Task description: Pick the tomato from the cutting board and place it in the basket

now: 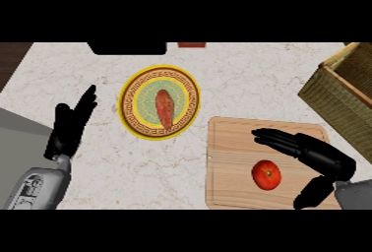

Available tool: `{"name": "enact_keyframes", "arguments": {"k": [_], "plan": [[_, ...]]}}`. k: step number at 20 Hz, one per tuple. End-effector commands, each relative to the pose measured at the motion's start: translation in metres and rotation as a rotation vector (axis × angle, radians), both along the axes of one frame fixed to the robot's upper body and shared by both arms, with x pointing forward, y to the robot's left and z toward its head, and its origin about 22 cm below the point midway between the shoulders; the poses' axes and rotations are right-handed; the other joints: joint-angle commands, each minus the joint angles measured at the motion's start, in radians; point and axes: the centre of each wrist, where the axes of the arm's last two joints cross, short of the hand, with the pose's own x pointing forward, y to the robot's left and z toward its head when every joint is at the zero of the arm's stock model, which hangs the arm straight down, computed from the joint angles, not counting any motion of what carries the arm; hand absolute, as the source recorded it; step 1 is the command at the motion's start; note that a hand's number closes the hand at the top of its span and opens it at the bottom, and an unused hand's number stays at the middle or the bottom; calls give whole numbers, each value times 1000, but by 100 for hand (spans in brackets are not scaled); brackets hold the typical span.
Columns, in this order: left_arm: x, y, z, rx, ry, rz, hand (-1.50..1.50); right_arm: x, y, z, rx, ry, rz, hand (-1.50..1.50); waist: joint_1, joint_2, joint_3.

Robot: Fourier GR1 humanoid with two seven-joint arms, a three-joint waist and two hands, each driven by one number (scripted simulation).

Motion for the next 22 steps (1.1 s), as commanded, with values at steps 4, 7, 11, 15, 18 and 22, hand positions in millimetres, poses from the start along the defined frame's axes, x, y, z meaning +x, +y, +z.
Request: {"name": "enact_keyframes", "arguments": {"k": [4, 7, 11, 15, 18, 22], "plan": [[16, 17, 0, -19, 13, 9, 0, 6, -11, -5, -37, 47, 24, -150, -2, 1, 0], [4, 7, -7, 8, -5, 8, 0, -11, 24, -15, -21, 40, 28, -150, -3, 0, 0], [7, 13, -10, -3, 0, 2, 0, -9, 4, -21, -36, 53, 39, -150, -3, 0, 0], [-4, 14, -12, -2, 0, 11, 0, 1, 33, -48, -53, 65, 35, -150, 2, 1, 0], [-2, 18, 14, 5, 14, 2, 0, -1, 26, -50, -54, 48, 32, -150, 3, 0, 0], [0, 12, 6, 1, -4, 9, 0, 12, 13, -32, -60, -40, 66, 150, 4, 0, 0]]}}
